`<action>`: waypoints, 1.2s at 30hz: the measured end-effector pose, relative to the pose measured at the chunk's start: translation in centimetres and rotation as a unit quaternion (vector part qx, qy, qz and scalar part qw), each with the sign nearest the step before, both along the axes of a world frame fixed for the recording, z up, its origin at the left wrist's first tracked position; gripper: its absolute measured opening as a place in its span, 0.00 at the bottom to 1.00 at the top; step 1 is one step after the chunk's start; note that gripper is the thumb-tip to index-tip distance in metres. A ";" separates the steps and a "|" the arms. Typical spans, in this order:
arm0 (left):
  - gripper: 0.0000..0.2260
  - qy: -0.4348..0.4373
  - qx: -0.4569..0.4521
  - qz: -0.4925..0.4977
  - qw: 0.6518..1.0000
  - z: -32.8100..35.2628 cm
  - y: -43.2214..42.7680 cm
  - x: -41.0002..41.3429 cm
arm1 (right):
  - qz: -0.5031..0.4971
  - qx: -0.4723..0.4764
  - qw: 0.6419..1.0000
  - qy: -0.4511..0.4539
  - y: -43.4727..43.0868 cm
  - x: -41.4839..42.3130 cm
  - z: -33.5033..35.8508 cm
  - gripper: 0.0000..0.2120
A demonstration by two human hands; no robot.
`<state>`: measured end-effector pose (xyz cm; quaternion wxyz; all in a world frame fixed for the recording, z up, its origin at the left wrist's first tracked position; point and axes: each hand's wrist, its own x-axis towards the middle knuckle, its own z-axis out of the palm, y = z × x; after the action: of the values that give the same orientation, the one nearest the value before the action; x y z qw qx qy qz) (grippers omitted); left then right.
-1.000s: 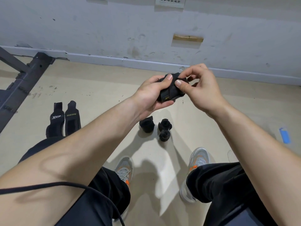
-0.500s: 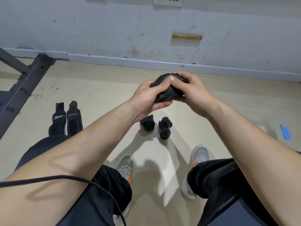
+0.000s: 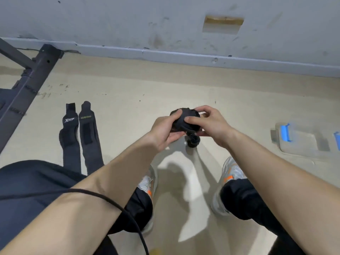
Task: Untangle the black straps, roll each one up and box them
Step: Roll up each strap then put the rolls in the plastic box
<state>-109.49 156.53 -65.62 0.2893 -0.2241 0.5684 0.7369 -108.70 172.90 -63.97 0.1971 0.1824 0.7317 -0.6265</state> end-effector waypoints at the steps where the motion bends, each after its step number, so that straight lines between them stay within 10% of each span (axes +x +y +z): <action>1: 0.16 -0.021 -0.020 0.030 0.999 -2.1 0.1 0.1 | -0.004 0.036 0.999 -0.011 -0.8 0.1 -1.7 0.20; 6: 0.20 -0.116 -0.094 0.145 0.978 -12.3 -0.2 0.9 | -0.035 0.135 0.987 -0.076 -4.5 0.8 -10.7 0.23; 16: 0.13 -0.165 -0.169 0.053 0.970 -22.9 -1.8 -1.0 | -0.112 0.125 0.970 -0.178 -8.0 -1.1 -24.1 0.21; 26: 0.12 -0.171 -0.095 0.105 0.975 -25.2 -0.6 -2.3 | -0.151 0.124 0.963 -0.184 -7.9 -1.3 -26.3 0.36; 36: 0.11 -0.143 -0.206 0.069 0.966 -21.7 -5.1 0.2 | -0.037 0.093 0.974 -0.204 -11.9 2.1 -23.2 0.19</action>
<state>-109.25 151.44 -87.30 0.2633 -0.4203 0.6436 0.5829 -106.65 160.99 -87.20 0.3013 0.3505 0.7238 -0.5123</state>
